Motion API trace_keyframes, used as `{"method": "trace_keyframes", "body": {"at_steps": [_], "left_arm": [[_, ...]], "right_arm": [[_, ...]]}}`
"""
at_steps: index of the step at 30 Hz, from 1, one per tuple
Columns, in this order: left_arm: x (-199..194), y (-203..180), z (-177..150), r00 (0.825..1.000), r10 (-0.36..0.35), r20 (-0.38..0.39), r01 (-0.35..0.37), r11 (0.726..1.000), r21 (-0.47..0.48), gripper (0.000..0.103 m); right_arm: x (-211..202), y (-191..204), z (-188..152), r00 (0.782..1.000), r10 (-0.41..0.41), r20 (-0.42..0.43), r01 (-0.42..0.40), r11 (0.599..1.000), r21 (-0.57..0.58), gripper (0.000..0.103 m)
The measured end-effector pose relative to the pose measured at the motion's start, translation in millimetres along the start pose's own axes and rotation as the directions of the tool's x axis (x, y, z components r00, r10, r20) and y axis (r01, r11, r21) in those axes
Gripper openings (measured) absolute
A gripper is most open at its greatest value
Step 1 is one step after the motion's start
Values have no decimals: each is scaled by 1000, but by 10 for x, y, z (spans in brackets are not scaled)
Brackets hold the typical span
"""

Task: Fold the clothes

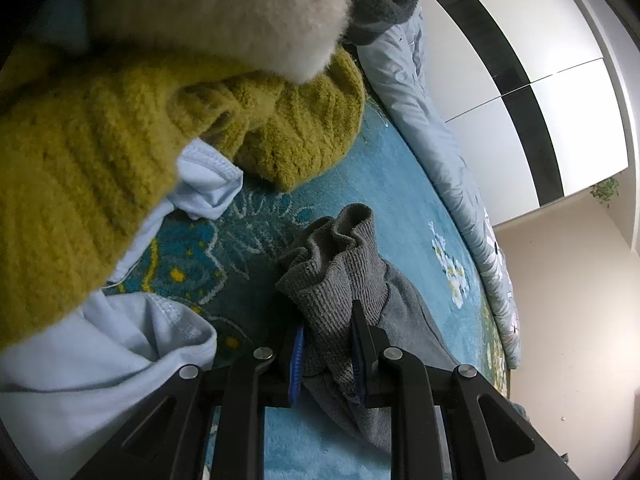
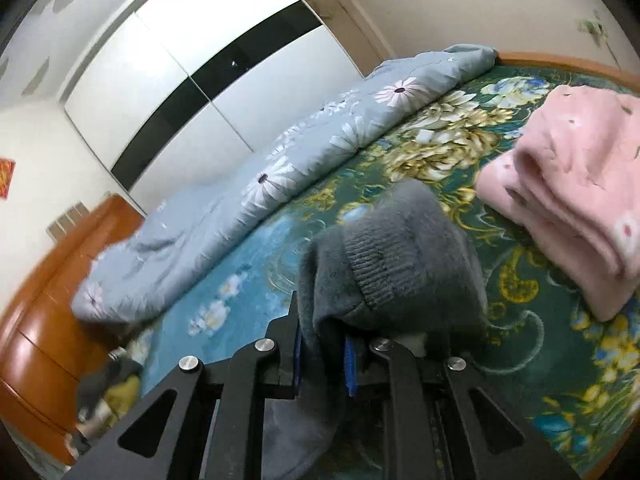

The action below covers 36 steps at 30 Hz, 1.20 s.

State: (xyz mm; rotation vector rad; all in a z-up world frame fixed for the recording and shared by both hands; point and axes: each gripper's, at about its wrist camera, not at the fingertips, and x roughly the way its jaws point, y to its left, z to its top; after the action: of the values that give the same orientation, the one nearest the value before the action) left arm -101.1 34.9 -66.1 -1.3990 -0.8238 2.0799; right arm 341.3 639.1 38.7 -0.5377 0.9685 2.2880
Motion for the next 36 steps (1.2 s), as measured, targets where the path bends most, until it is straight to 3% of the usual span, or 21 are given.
{"method": "trace_keyframes", "body": {"at_steps": [1,4,6,9,11,13,15,17,22,26,30,33,36], "left_arm": [[3,3,-3,1000,1,-1,-1,1000,0,21],[21,-1,4,1000,10,-7,-11,1000,-5,21],[32,-12,9,1000,15,-11,-16,1000,-12,21],[41,-17,18,1000,24,-16,-24,999,-26,21],[34,-35,20,999,32,-13,-32,999,-29,21],[7,-100,14,999,45,-1,-45,999,-21,21],[-33,-203,7,998,53,15,-53,999,0,20],[-84,-376,-1,998,47,35,-48,998,44,20],[-197,-1082,-93,998,-33,47,24,981,190,20],[-142,-1860,-342,992,-129,7,118,929,352,20],[152,-2603,-830,975,-194,-112,224,848,480,20],[446,-3022,-1303,951,-211,-228,304,784,541,20],[779,-3251,-1784,933,-167,-320,332,744,581,20]], "right_arm": [[7,-94,-68,1000,-18,-17,18,1000,4,16],[107,-633,-322,994,-52,-97,67,985,160,16],[149,-900,-420,994,-11,-104,37,968,249,15],[142,-1021,-467,996,47,-81,-20,951,308,15],[117,-956,-435,995,43,-87,-17,959,282,18],[106,-891,-394,996,33,-87,-9,965,260,31],[22,-817,-401,997,38,-67,-21,970,244,63],[-113,-731,-443,999,24,-45,-14,976,215,75],[-449,-639,-577,996,-83,15,80,984,159,76],[-654,-654,-709,993,-100,67,88,983,164,83],[-672,-562,-804,997,-48,66,38,988,147,84],[-631,-420,-864,999,-17,50,11,994,105,84],[-603,-348,-920,999,17,41,-20,995,94,84]]}}
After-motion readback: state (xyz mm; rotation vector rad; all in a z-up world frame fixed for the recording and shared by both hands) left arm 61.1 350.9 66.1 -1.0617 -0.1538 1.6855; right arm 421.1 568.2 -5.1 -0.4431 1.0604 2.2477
